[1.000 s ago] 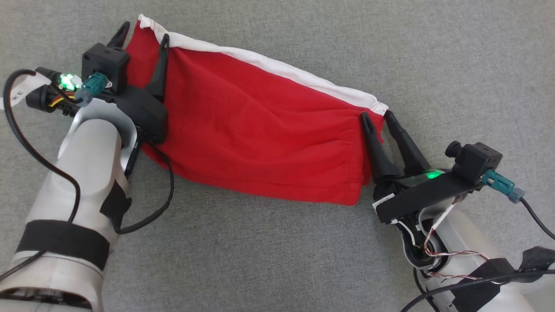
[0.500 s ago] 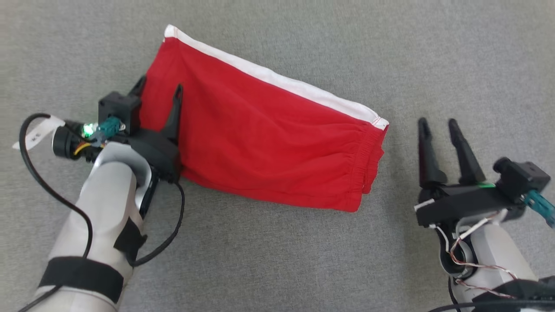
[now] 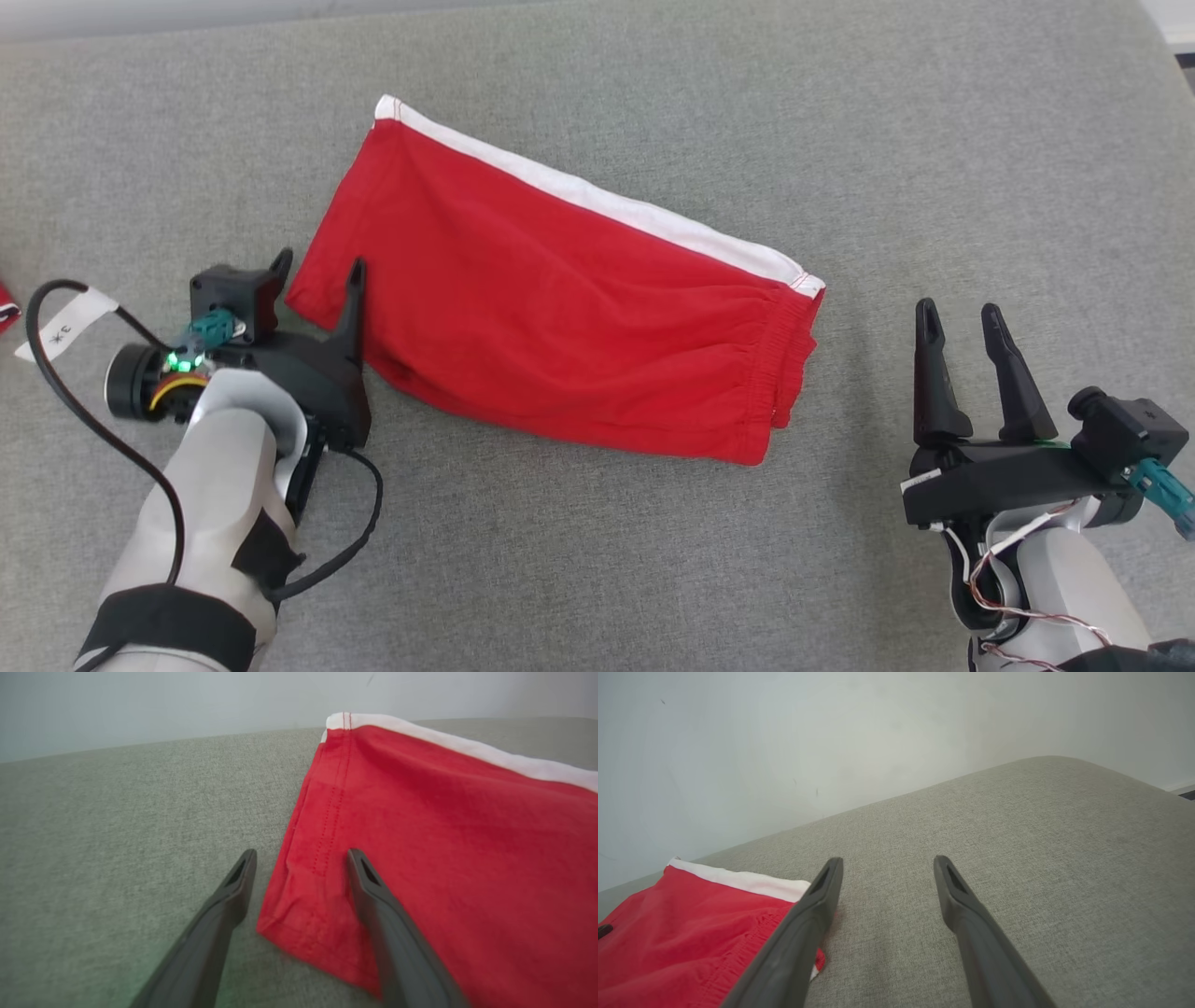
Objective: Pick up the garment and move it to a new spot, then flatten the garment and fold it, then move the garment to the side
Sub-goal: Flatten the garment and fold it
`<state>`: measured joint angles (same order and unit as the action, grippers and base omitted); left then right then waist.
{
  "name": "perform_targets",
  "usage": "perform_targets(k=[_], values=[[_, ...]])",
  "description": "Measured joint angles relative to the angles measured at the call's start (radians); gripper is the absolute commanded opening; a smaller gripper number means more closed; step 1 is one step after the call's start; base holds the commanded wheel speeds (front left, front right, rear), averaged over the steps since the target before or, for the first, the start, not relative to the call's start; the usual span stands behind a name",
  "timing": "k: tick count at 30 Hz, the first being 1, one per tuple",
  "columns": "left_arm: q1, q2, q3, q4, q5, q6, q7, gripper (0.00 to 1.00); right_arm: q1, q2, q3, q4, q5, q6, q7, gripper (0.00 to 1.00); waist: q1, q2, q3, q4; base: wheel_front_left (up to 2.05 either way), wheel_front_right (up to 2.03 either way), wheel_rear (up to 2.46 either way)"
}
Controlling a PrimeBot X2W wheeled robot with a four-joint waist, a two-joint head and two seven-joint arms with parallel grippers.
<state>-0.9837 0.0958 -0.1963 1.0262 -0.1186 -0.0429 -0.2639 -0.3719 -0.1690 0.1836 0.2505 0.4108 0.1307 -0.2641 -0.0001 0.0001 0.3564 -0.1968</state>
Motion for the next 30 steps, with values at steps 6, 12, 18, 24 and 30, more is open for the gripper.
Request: perform_targets(k=[6,12,18,24,30], values=[[-0.007,-0.006,0.003,0.091,-0.021,-0.018,-0.001,1.0,0.012,0.001,-0.008,-0.01,-0.007,0.0,0.0,1.0,0.0,-0.0001,-0.018,-0.006,0.0,0.0,0.0],[-0.002,-0.017,-0.009,0.118,-0.033,-0.044,-0.001,0.0,0.015,0.001,-0.019,-0.033,-0.022,0.0,0.0,1.0,0.0001,0.0,-0.035,-0.009,0.0,0.0,0.0],[0.022,-0.027,-0.01,0.096,-0.043,-0.049,-0.001,0.0,0.022,0.0,-0.025,-0.044,-0.036,0.0,0.0,1.0,0.0001,0.0,-0.056,-0.01,0.0,0.0,0.0],[0.134,-0.033,0.026,0.001,-0.076,-0.034,0.0,0.0,0.056,0.002,-0.027,-0.041,-0.042,0.0,0.0,1.0,0.0001,-0.0001,-0.105,-0.004,0.0,0.0,0.0],[0.279,-0.041,0.072,-0.125,-0.101,-0.012,0.0,0.0,0.089,0.006,-0.008,-0.013,-0.041,0.0,0.0,1.0,0.0,-0.0001,-0.173,0.022,0.0,0.0,0.0]])
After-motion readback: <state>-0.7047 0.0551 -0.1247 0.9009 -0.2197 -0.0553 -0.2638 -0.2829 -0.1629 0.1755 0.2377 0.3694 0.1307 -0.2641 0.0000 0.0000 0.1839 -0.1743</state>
